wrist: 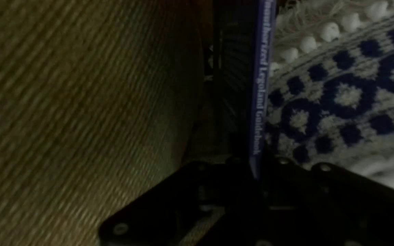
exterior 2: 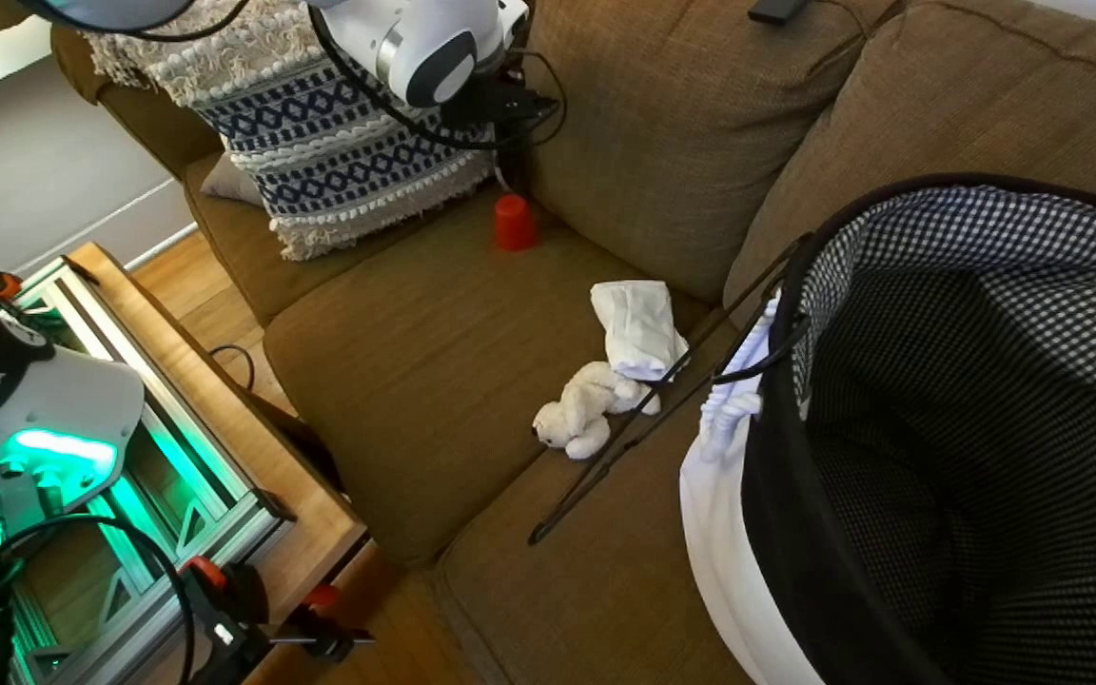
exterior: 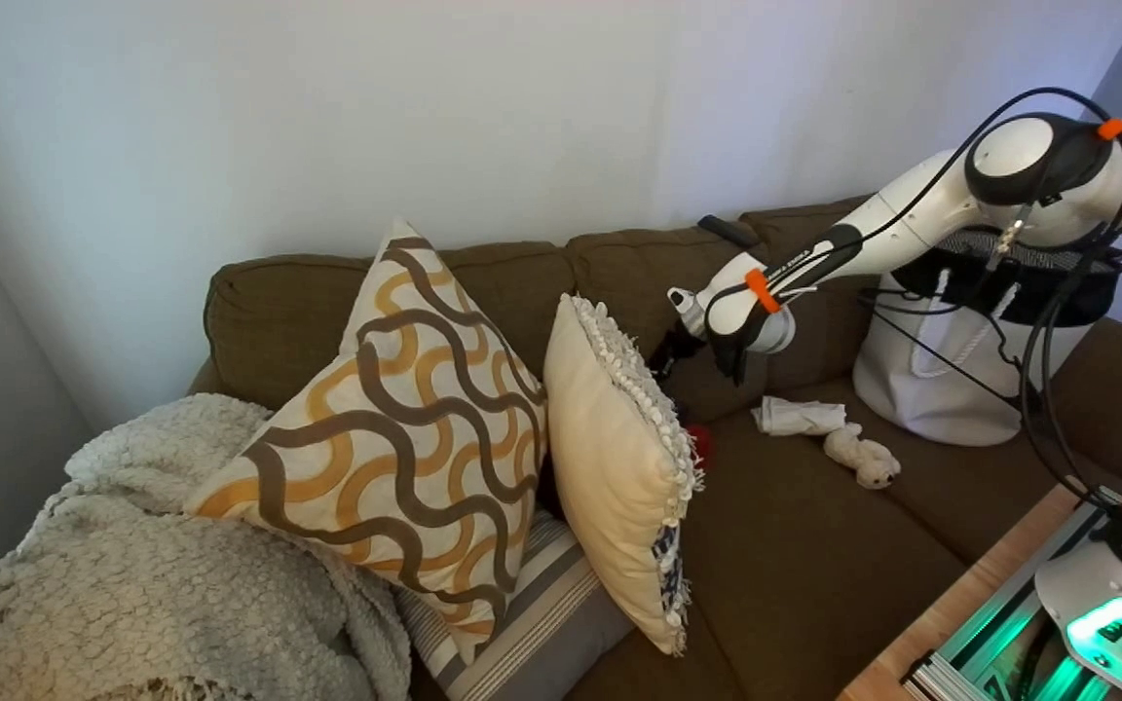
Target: Shift the book to the top half of the sofa
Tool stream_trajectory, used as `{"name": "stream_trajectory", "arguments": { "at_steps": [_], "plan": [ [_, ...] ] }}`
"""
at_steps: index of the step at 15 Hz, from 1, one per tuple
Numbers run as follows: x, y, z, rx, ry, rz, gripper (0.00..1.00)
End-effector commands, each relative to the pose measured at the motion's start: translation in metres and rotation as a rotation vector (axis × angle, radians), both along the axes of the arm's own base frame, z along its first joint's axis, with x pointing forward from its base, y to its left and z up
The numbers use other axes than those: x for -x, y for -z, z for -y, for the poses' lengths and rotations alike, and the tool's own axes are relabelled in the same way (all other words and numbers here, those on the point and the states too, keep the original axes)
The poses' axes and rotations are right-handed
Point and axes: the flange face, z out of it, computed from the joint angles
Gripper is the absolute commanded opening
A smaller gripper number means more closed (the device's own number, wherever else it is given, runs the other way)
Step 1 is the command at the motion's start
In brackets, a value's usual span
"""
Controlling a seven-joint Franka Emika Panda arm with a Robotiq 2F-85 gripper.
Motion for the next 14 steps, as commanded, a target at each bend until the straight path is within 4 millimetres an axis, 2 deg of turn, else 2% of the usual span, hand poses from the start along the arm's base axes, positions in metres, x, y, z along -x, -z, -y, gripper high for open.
{"name": "stream_trajectory", "arguments": {
  "at_steps": [1, 4, 7, 10, 13, 14],
  "plan": [
    [0.016, -0.070, 0.035, 0.012, -0.113, -0.059, 0.03],
    [0.010, -0.130, 0.075, 0.097, -0.121, -0.083, 0.03],
    [0.001, -0.203, 0.103, 0.202, -0.176, 0.048, 0.03],
    [-0.003, -0.283, 0.114, 0.332, -0.213, 0.175, 0.03],
    [0.000, -0.369, 0.110, 0.451, -0.230, 0.310, 0.03],
    [0.001, -0.391, 0.108, 0.484, -0.232, 0.358, 0.03]
  ]
}}
